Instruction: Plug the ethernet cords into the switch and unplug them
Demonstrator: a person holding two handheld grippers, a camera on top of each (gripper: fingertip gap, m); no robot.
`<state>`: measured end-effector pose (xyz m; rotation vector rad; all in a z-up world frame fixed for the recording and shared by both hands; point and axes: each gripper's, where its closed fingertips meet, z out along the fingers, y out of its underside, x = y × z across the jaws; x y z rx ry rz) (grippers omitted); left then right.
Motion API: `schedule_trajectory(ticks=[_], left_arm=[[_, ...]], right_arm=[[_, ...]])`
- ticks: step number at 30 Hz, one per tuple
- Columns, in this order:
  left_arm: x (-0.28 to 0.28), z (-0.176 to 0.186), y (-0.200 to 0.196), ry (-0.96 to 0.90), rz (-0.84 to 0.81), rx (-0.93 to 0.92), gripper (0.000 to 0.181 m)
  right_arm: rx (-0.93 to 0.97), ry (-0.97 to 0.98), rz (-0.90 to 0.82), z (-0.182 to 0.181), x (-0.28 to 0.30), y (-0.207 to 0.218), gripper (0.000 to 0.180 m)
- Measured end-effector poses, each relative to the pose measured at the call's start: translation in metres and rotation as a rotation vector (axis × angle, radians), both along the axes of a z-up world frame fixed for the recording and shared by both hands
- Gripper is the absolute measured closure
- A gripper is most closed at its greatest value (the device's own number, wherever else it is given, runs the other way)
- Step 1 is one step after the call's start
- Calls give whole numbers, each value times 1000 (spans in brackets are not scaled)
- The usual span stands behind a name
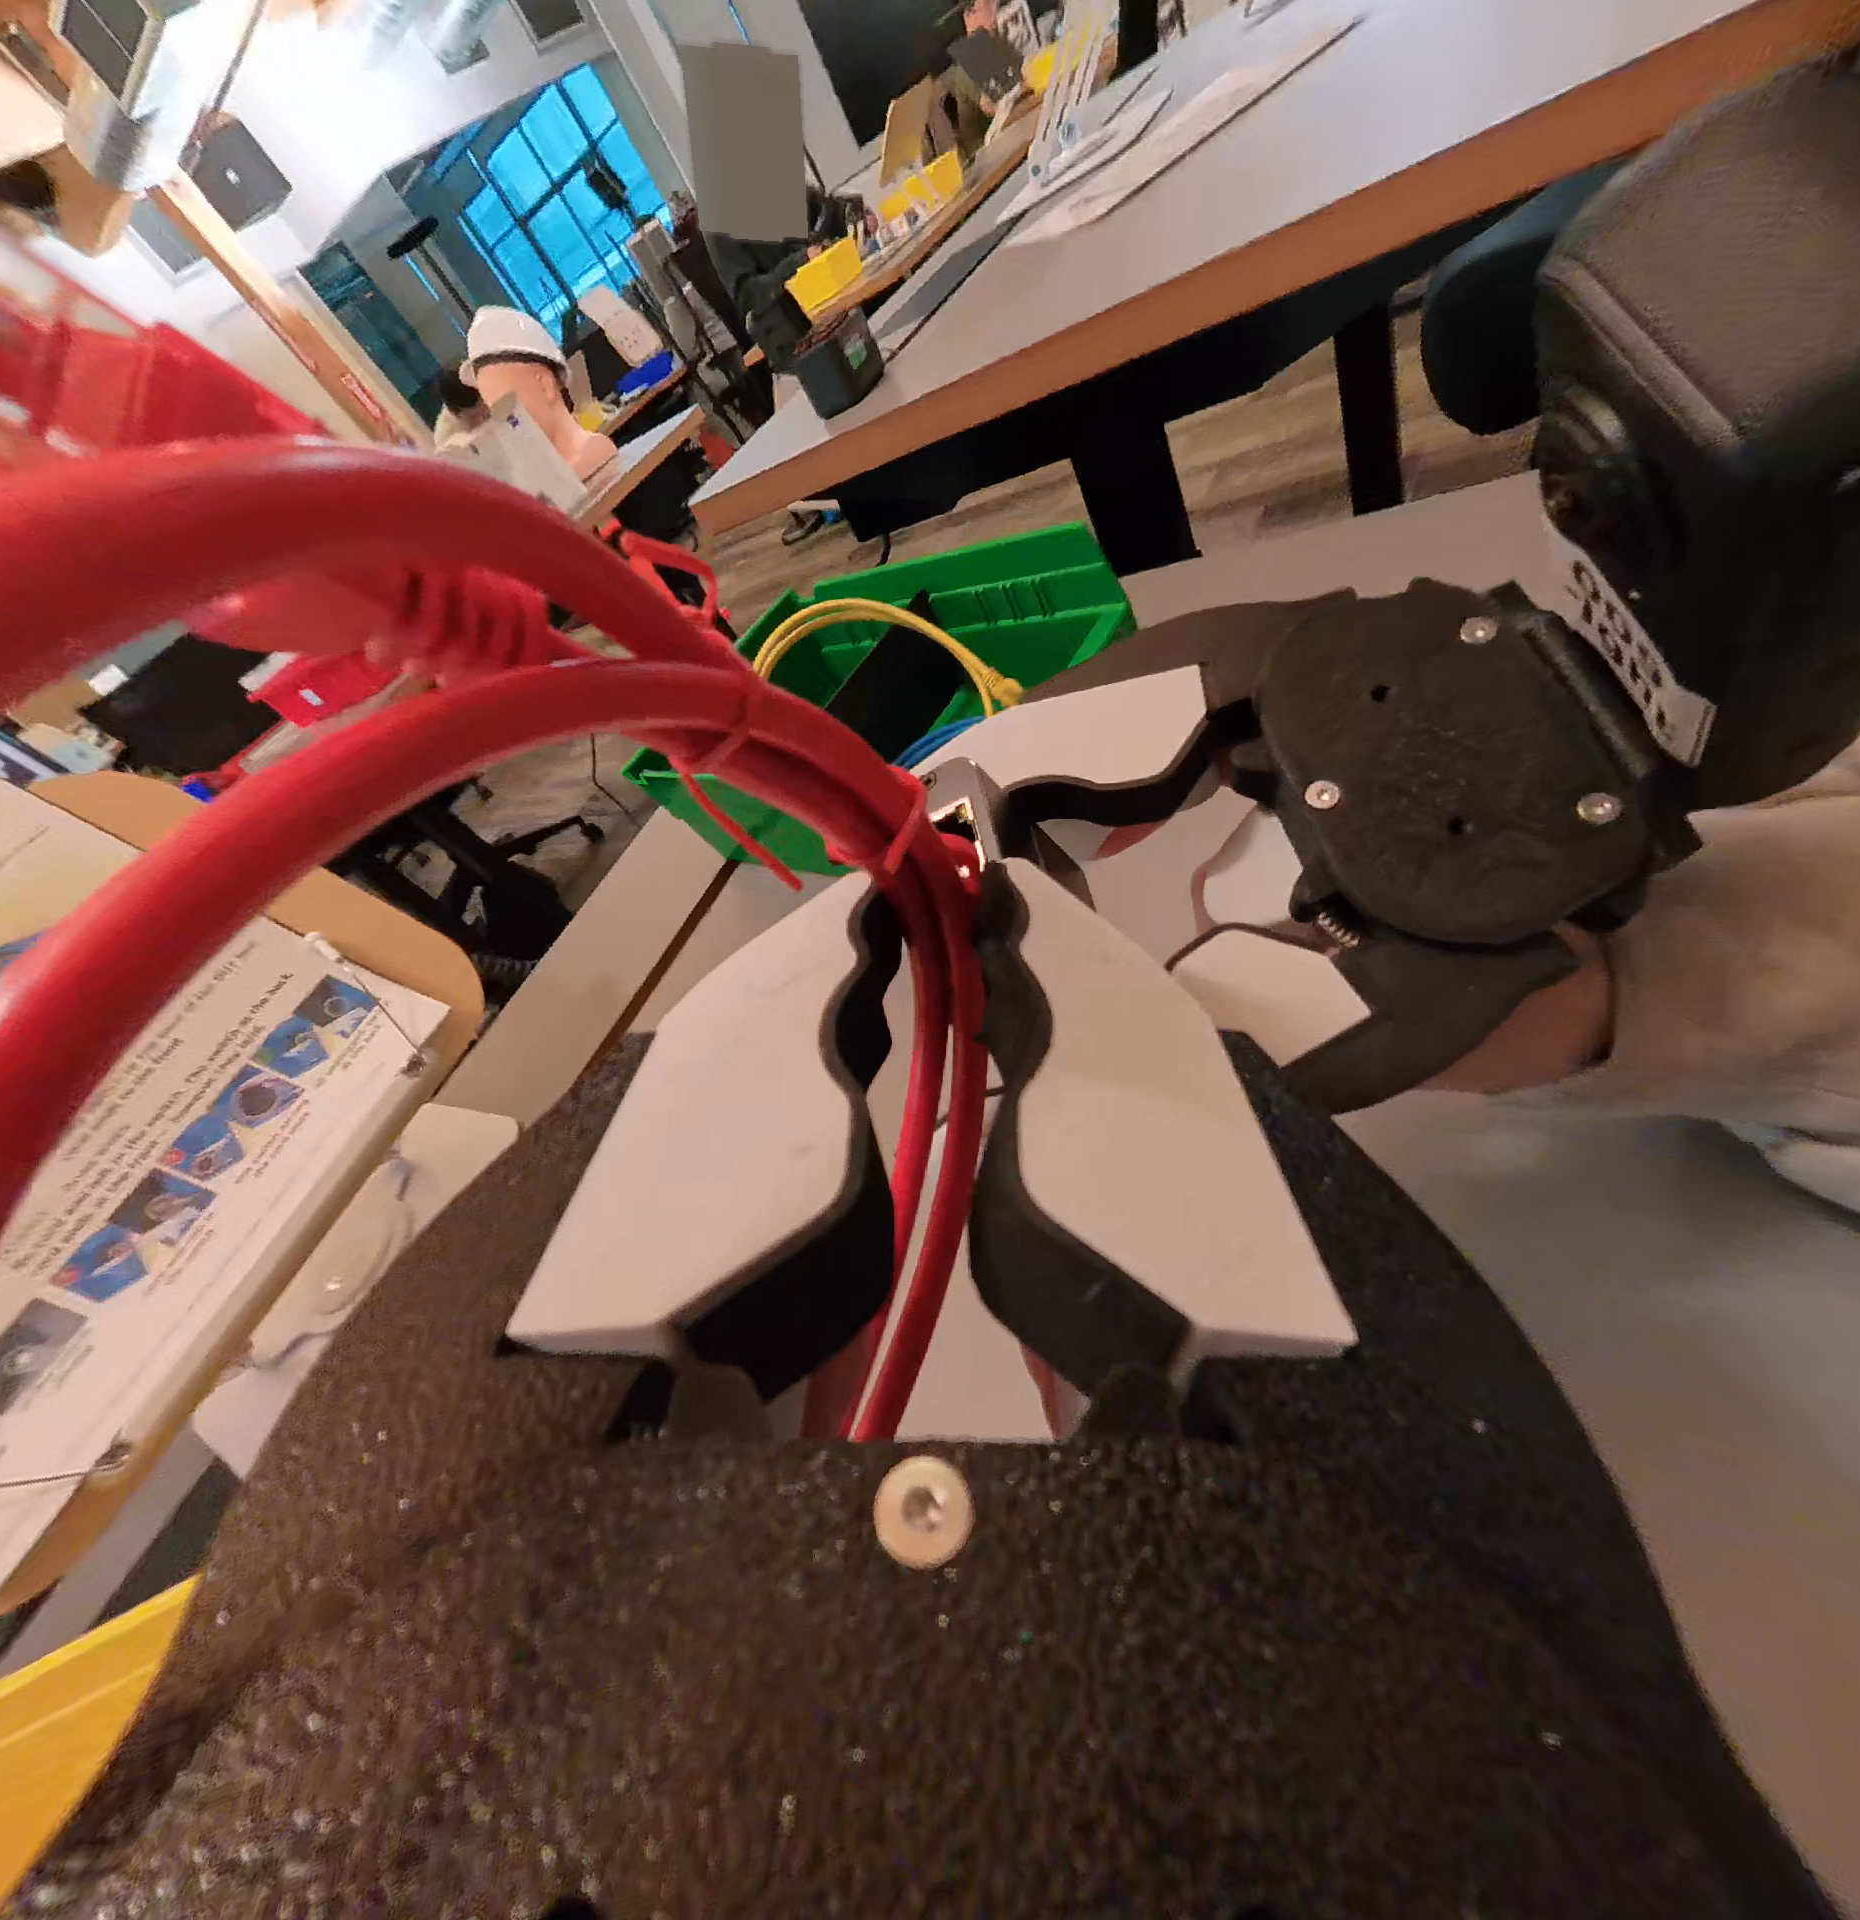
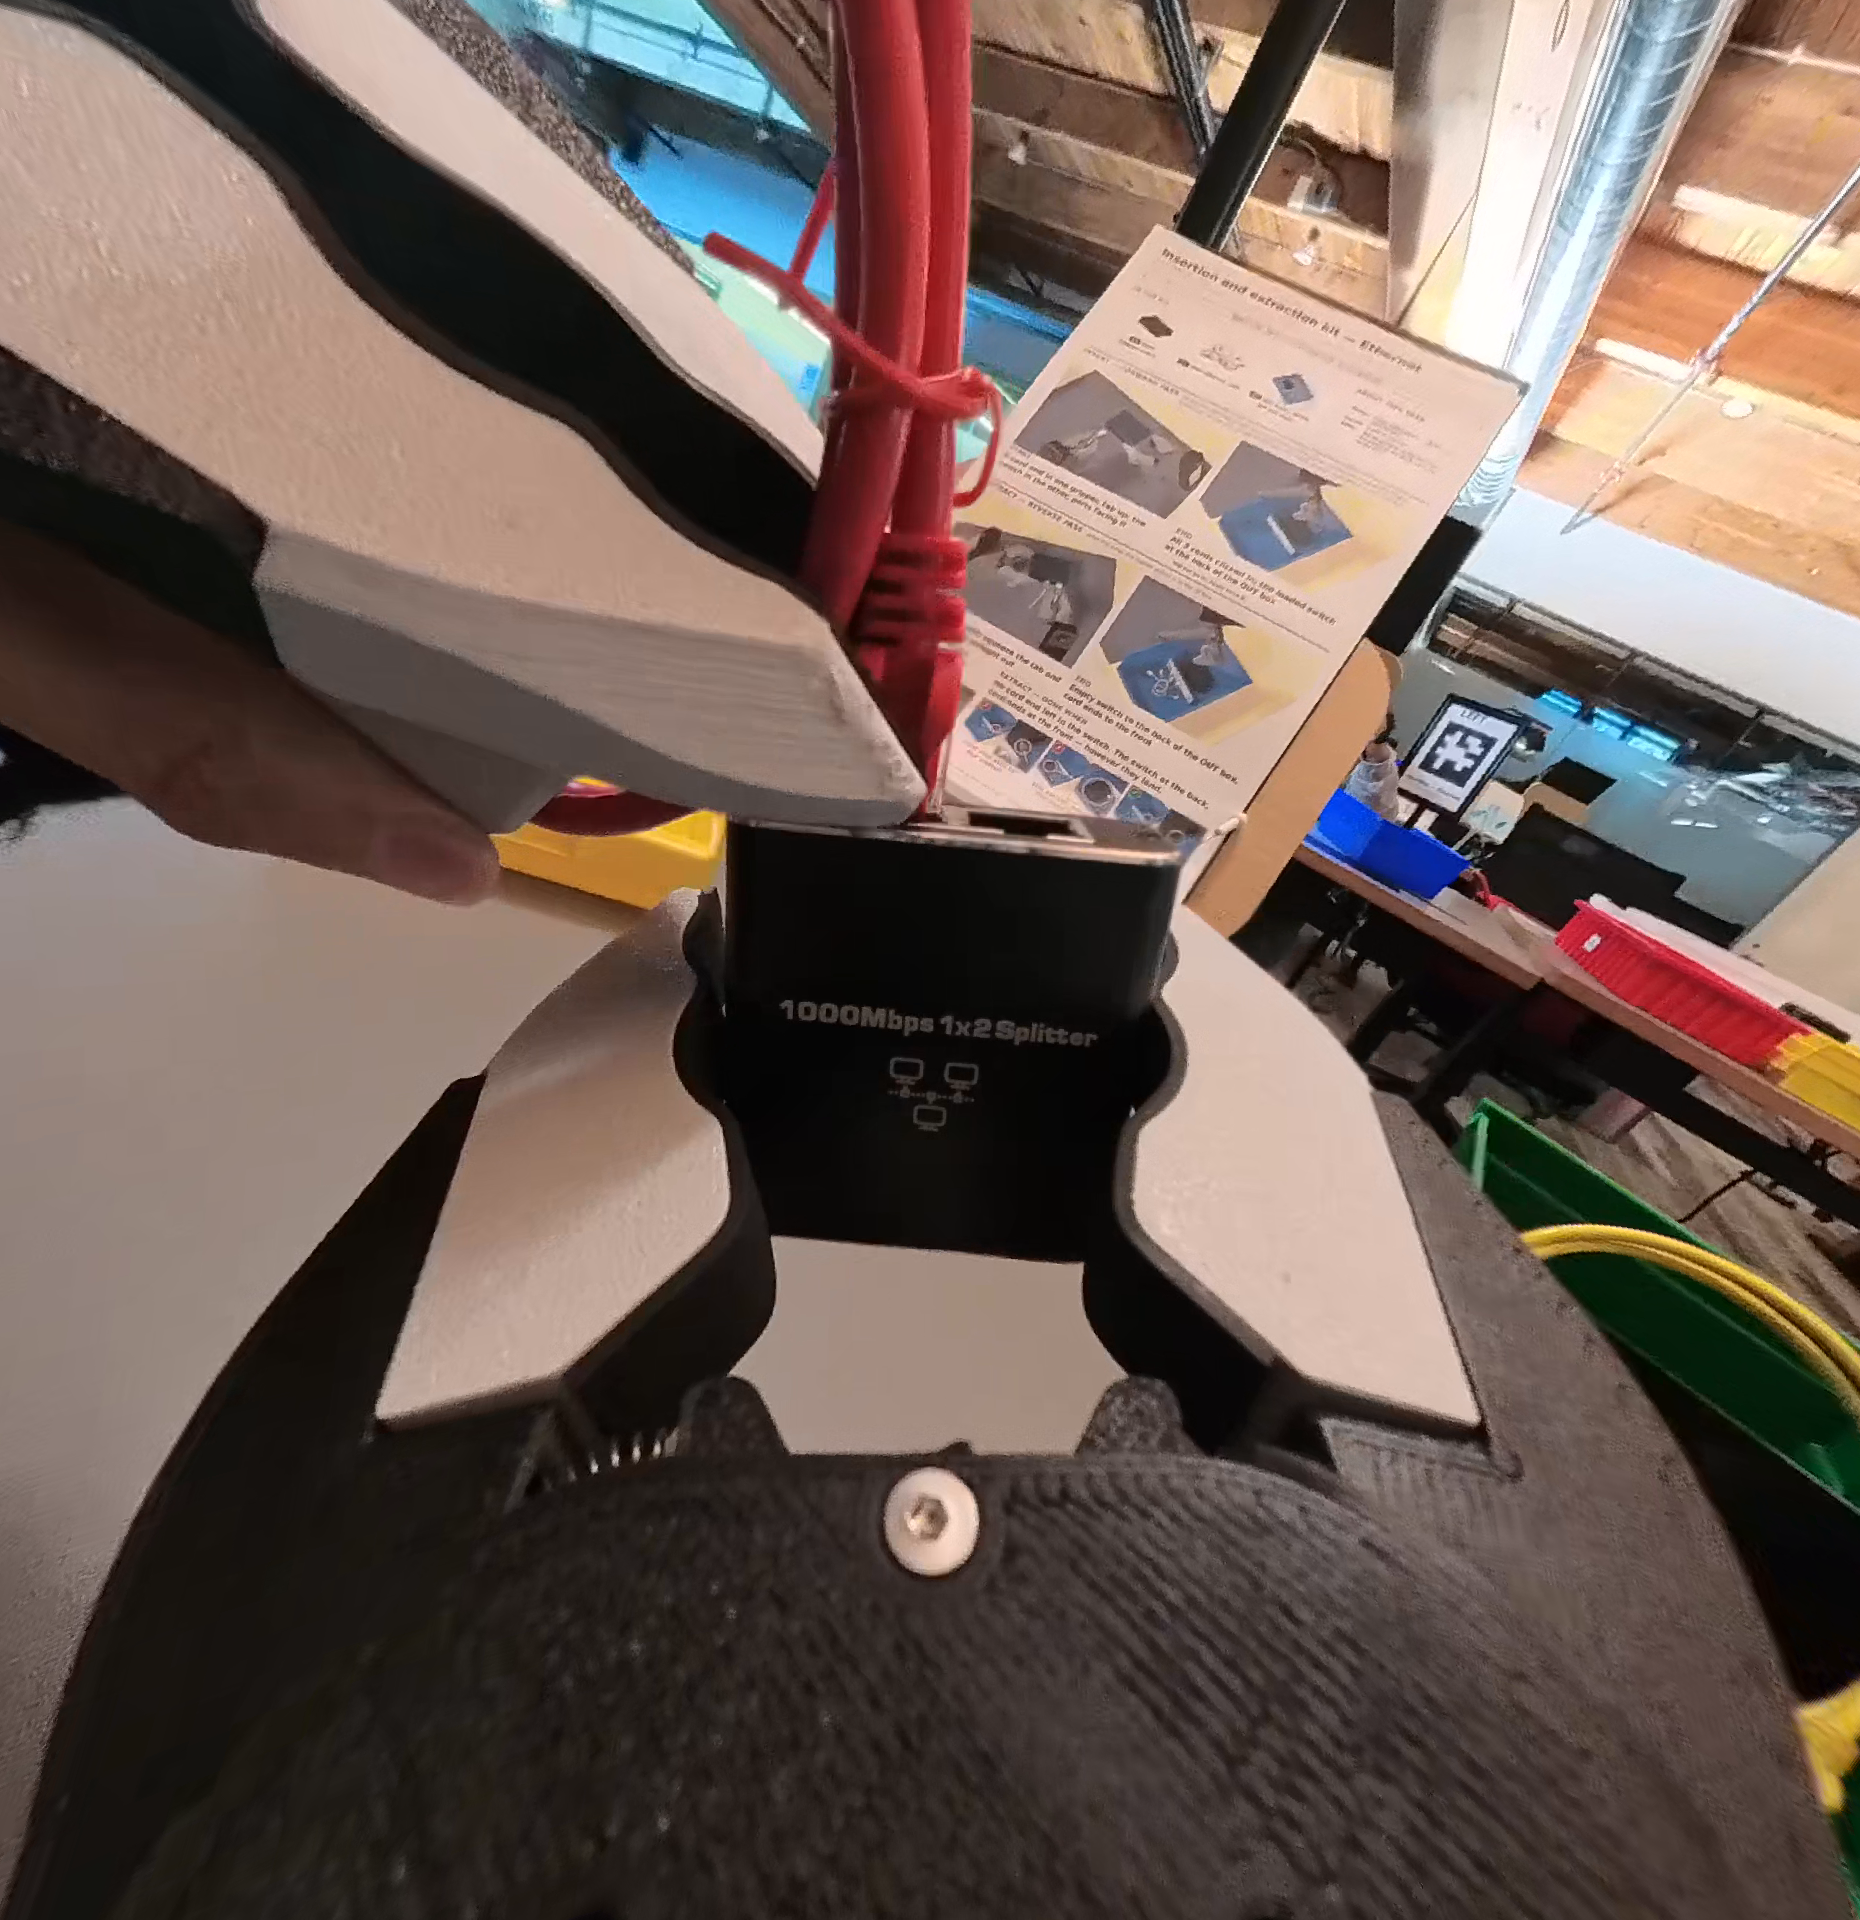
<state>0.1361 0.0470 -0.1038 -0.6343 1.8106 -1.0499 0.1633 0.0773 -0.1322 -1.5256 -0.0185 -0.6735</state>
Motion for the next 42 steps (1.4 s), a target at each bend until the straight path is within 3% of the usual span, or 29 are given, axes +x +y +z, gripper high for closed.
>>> schedule_trajectory(ticks=[17,25,34,42], left_arm=[[10,-19,6,75,61,92,165],[11,-21,7,147,20,-110,166],[12,-26,11,144,75,11,165],[7,-9,1,51,17,40,165]], right_arm=[[27,126,51,-22,4,7,101],[21,102,46,-21,4,6,102],[0,137,48,-29,5,9,102],[38,63,17,-9,3,0,102]])
